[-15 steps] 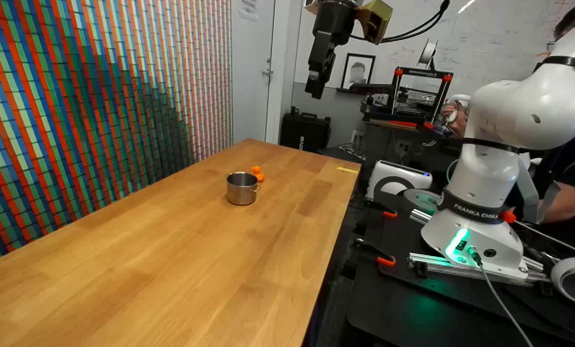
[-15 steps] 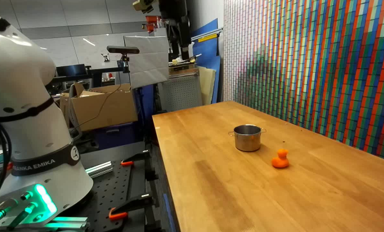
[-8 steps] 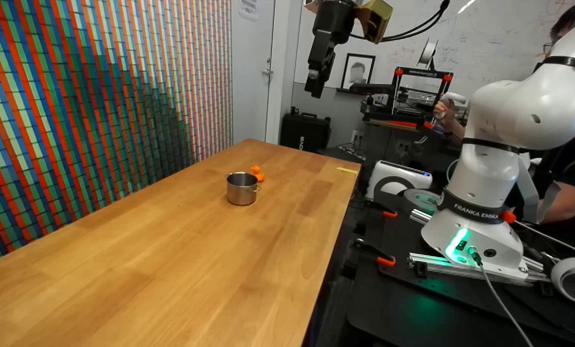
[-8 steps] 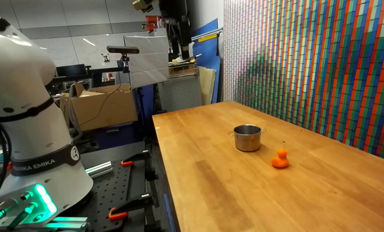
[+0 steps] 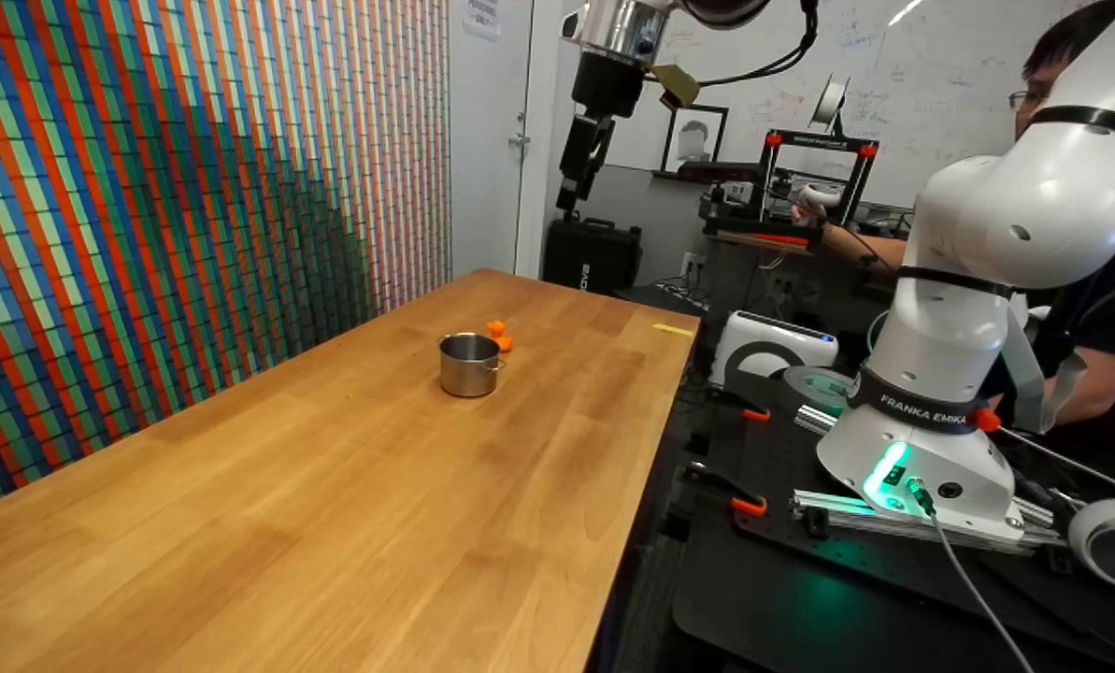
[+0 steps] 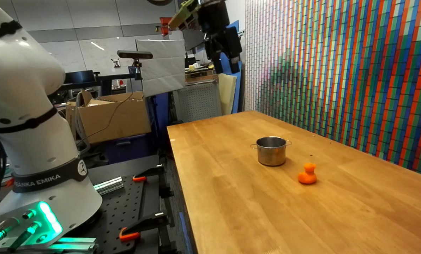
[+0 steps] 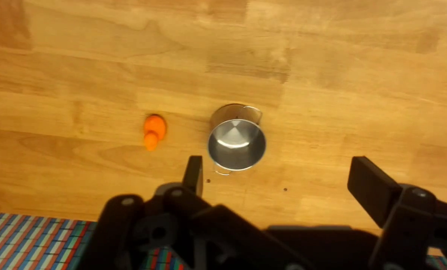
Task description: Place the orange rubber duck in the pot
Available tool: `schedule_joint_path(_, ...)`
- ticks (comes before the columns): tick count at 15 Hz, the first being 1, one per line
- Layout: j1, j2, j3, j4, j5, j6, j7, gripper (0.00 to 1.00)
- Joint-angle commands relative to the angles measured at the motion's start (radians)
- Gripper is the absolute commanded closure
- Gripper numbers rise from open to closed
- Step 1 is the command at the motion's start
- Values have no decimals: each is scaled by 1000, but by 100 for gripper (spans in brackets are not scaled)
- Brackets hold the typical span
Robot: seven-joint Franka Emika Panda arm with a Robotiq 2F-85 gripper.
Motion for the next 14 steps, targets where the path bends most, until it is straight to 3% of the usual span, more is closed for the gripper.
schedule_joint_path(1,-91,158,-3,63,-142,104,28,0)
schedule_joint_path(5,-168,321,-43,119,-257,207,62,0)
schedule_joint_path(14,-170,692,-113,299,-174,351,87,0)
